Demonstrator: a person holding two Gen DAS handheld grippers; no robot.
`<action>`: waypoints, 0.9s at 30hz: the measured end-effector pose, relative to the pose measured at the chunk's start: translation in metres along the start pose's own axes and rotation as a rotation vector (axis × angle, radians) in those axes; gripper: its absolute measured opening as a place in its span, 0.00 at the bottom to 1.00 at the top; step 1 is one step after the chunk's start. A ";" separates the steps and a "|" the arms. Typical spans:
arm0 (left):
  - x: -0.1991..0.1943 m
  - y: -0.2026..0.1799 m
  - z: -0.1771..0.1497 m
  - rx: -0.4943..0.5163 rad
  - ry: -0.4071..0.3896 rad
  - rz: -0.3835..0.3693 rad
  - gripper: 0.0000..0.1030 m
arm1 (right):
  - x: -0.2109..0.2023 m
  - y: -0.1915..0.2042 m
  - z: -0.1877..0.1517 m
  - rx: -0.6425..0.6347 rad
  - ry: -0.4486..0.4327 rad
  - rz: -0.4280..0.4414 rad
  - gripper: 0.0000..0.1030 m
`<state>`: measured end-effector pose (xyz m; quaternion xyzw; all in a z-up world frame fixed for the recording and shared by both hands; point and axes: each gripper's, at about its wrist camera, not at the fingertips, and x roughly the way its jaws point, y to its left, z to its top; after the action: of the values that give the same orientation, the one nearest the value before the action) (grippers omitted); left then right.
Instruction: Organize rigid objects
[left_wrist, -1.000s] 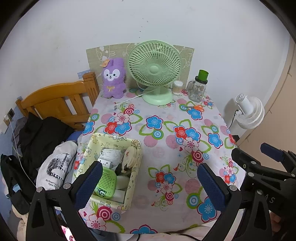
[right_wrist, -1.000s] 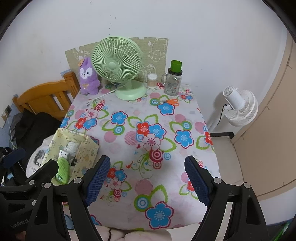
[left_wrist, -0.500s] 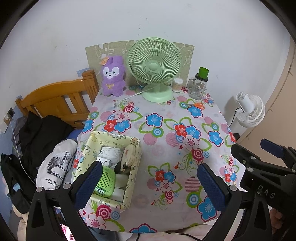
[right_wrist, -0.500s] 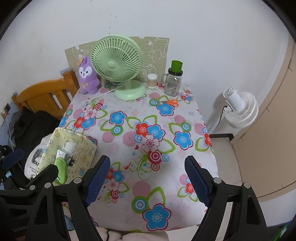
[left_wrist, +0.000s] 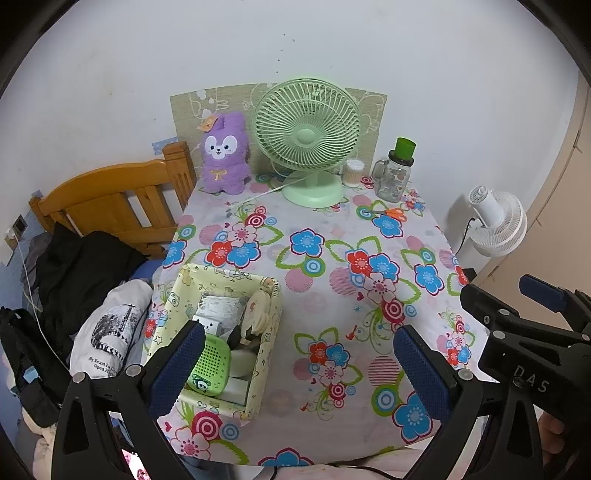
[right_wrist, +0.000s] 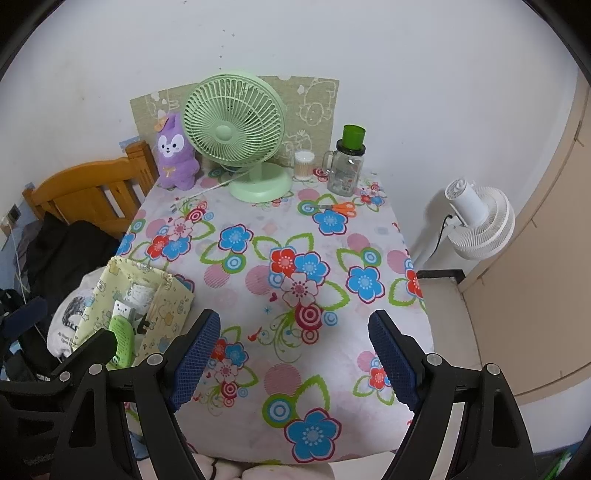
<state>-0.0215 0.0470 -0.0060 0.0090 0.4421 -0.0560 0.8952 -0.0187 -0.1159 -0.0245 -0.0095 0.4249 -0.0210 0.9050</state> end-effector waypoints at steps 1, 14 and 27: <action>0.000 0.000 0.000 0.001 0.001 0.001 1.00 | 0.000 0.000 0.000 0.002 0.001 0.002 0.82; -0.002 0.002 0.001 0.017 0.018 0.003 1.00 | -0.002 0.002 -0.003 0.026 0.021 0.015 0.82; -0.007 0.005 0.002 0.035 0.010 0.003 1.00 | -0.006 0.004 -0.004 0.042 0.014 0.019 0.82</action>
<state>-0.0236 0.0527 0.0010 0.0258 0.4457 -0.0621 0.8927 -0.0252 -0.1117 -0.0224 0.0138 0.4305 -0.0216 0.9022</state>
